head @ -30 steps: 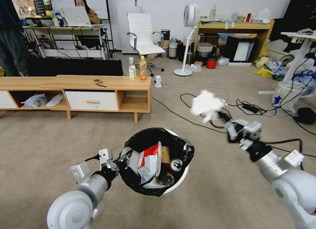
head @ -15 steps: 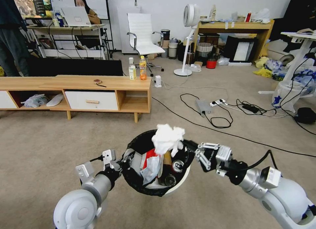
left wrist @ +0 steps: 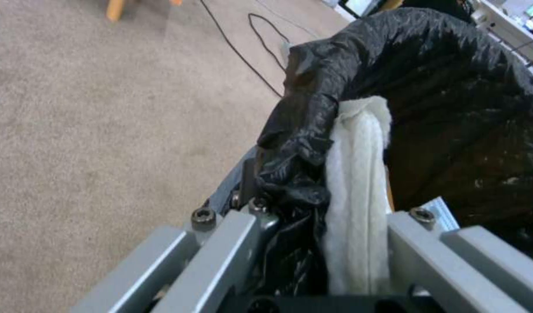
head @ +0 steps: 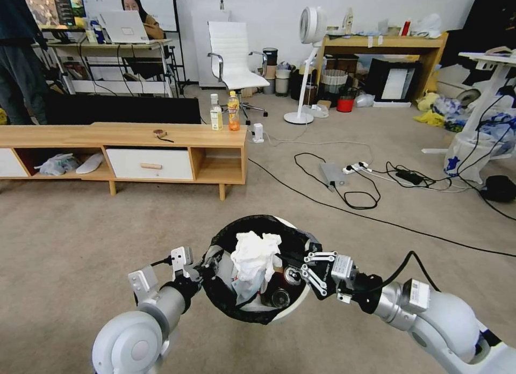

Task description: Pick up the trash bin and place the garbage on the floor into it.

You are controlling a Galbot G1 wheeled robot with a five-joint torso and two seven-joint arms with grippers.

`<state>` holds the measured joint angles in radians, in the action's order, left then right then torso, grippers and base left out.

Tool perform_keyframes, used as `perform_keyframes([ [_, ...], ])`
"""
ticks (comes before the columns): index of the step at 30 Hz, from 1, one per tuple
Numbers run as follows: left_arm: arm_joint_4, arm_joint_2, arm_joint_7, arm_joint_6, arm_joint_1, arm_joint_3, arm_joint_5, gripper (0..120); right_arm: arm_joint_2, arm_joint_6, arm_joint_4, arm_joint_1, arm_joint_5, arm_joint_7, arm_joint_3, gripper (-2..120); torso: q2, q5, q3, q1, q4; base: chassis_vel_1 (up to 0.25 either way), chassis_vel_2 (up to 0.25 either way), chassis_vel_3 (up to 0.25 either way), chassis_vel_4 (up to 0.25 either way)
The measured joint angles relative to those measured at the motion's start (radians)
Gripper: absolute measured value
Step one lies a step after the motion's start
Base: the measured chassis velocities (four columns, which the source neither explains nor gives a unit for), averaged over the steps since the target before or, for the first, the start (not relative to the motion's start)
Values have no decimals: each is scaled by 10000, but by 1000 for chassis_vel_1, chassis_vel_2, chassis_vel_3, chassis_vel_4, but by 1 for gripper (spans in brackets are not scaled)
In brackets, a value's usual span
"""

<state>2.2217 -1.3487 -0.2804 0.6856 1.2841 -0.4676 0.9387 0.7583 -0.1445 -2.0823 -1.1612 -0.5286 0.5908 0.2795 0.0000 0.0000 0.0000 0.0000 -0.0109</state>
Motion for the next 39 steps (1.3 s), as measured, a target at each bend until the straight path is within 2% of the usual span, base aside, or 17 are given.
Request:
perform_keyframes([
  [24, 140, 180, 9, 6, 97, -10, 68, 7, 317, 221, 440, -21, 224, -691, -19, 1, -1, 0, 0, 0, 0, 0, 0, 0, 0],
  [26, 142, 180, 11, 6, 98, -11, 75, 7, 325, 244, 475, -1, 230, -735, -20, 8, 0, 0, 0, 0, 0, 0, 0, 0, 0],
  [27, 142, 180, 11, 6, 98, -11, 75, 7, 325, 244, 475, -1, 230, -735, -20, 8, 0, 0, 0, 0, 0, 0, 0, 0, 0],
  [28, 142, 180, 11, 6, 97, -12, 76, 7, 333, 257, 497, 5, 232, -745, -20, 15, 0, 0, 0, 0, 0, 0, 0, 0, 0],
  [29, 142, 180, 11, 6, 97, -12, 76, 7, 333, 257, 497, 5, 232, -745, -20, 15, 0, 0, 0, 0, 0, 0, 0, 0, 0],
  [32, 132, 181, 12, 6, 80, -12, 78, 7, 317, 385, 506, 7, 206, -847, -12, 32, 0, 0, 0, 0, 0, 0, 0, 0, 0],
  [33, 132, 181, 12, 6, 80, -12, 78, 7, 317, 385, 506, 7, 206, -847, -12, 32, 0, 0, 0, 0, 0, 0, 0, 0, 0],
  [35, 106, 181, 13, 7, 44, -4, 83, 7, 240, 970, 366, -9, 47, -1348, 18, 43, 0, 0, 0, 0, 0, 0, 0, 0, 0],
  [36, 106, 181, 13, 7, 44, -4, 83, 7, 240, 970, 366, -9, 47, -1348, 18, 43, 0, 0, 0, 0, 0, 0, 0, 0, 0],
  [38, 86, 182, 13, 6, -18, -16, 122, 7, 171, 1674, 197, -9, -256, -1566, 123, 54, 0, 0, 0, 0, 0, 0, 0, 0, 0],
  [39, 86, 182, 13, 6, -18, -16, 122, 7, 171, 1674, 197, -9, -256, -1566, 123, 54, 0, 0, 0, 0, 0, 0, 0, 0, 0],
])
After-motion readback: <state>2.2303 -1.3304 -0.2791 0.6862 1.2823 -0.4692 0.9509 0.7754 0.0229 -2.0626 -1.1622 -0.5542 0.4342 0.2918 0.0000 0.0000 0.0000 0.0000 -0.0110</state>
